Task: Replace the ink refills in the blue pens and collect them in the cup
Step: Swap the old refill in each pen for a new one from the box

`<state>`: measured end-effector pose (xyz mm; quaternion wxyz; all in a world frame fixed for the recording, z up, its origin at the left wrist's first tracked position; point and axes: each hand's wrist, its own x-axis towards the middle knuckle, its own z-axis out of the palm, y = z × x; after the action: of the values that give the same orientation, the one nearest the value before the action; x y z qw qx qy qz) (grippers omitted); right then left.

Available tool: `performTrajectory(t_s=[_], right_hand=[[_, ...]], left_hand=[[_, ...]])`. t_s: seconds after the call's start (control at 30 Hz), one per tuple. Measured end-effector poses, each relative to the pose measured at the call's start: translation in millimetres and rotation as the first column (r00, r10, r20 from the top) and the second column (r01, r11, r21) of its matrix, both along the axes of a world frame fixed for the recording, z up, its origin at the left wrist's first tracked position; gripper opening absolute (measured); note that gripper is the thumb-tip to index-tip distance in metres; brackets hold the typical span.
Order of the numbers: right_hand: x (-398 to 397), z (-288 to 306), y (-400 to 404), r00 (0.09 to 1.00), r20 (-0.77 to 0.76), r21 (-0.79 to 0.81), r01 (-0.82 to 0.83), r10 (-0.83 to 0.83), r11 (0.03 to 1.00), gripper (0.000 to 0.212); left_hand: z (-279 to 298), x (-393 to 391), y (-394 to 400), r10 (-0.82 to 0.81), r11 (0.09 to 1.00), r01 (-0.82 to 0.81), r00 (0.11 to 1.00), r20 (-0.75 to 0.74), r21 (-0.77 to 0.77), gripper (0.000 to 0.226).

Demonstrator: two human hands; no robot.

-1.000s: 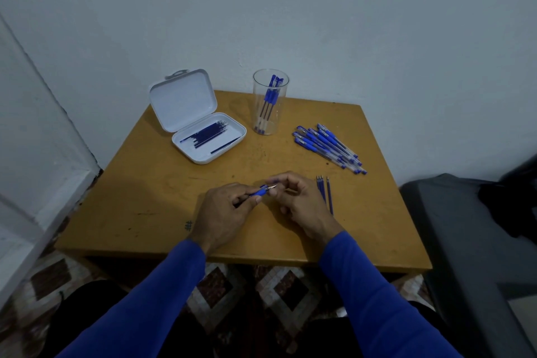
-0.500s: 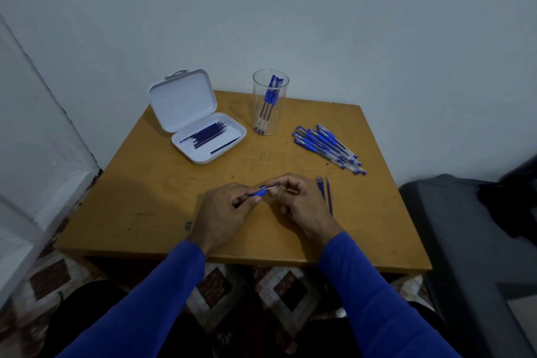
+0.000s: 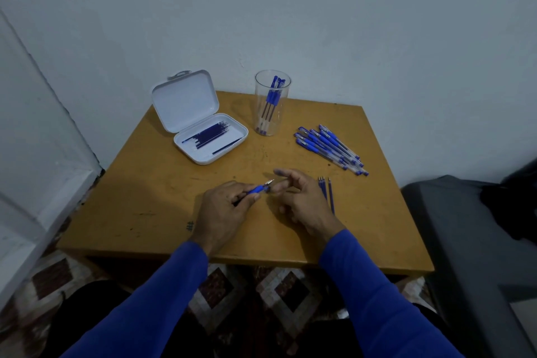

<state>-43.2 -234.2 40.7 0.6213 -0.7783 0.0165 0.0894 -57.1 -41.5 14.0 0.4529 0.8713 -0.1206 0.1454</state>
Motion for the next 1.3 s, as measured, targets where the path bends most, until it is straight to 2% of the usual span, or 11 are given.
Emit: performTrajectory(t_s=[0.07, 0.17, 0.27, 0.33, 0.47, 0.57, 0.67, 0.77, 0.9, 1.03, 1.3], right_hand=[[3.9, -2.1, 2.5, 0.997, 0.074, -0.229, 0.013, 0.004, 0.973, 0.044], [6.6, -2.1, 14.2, 0.974, 0.186, -0.584, 0.003, 0.130, 0.812, 0.037], [5.8, -0.3, 24.8, 0.963, 0.184, -0.719, -0.004, 0.197, 0.695, 0.031], [6.2, -1.4, 27.5, 0.965, 0.175, -0.740, -0.002, 0.196, 0.672, 0.030], [4.1, 1.0, 23.0, 0.977, 0.189, -0.609, 0.038, 0.098, 0.792, 0.015], [-3.0, 5.8, 15.7, 0.993, 0.087, -0.193, 0.095, -0.079, 0.977, 0.006], [-8.4, 6.4, 9.6, 0.984, 0.015, 0.087, 0.175, -0.177, 0.981, 0.007], [-5.7, 1.0, 4.9, 0.970, -0.053, 0.221, 0.243, -0.238, 0.944, 0.013], [-4.8, -1.4, -0.3, 0.982, -0.074, 0.290, 0.190, -0.176, 0.938, 0.015], [-8.7, 0.9, 1.1, 0.993, -0.009, 0.256, 0.116, -0.117, 0.960, 0.017], [-9.3, -3.7, 0.3, 0.988, 0.003, 0.224, 0.149, -0.154, 0.963, 0.022]], left_hand=[[0.8, 0.1, 0.1, 0.015, 1.000, -0.015, 1.000, -0.003, -0.016, 0.021], [0.7, -0.3, -0.3, 0.025, 1.000, -0.025, 1.000, -0.017, -0.009, 0.022], [1.3, -0.3, -0.4, 0.036, 0.999, -0.036, 0.999, -0.006, -0.002, 0.023], [0.7, 0.2, 0.0, 0.027, 1.000, -0.027, 1.000, -0.013, -0.004, 0.024], [-1.9, 1.2, 1.0, 0.012, 1.000, -0.012, 1.000, -0.027, -0.007, 0.025], [-3.1, 2.3, 0.8, 0.001, 1.000, -0.001, 0.999, -0.041, -0.009, 0.024], [-5.6, 2.9, 0.5, -0.018, 0.999, 0.020, 0.999, -0.050, 0.030, 0.023], [-8.4, 3.7, 0.1, -0.009, 0.999, 0.011, 0.998, -0.069, 0.037, 0.023], [-8.9, 5.0, -0.1, -0.005, 0.999, 0.009, 0.996, -0.085, 0.047, 0.025], [-8.2, 4.4, 0.5, -0.021, 0.999, 0.024, 0.997, -0.079, 0.044, 0.026], [-7.8, 4.2, -0.6, -0.024, 0.999, 0.027, 0.998, -0.065, 0.040, 0.025]])
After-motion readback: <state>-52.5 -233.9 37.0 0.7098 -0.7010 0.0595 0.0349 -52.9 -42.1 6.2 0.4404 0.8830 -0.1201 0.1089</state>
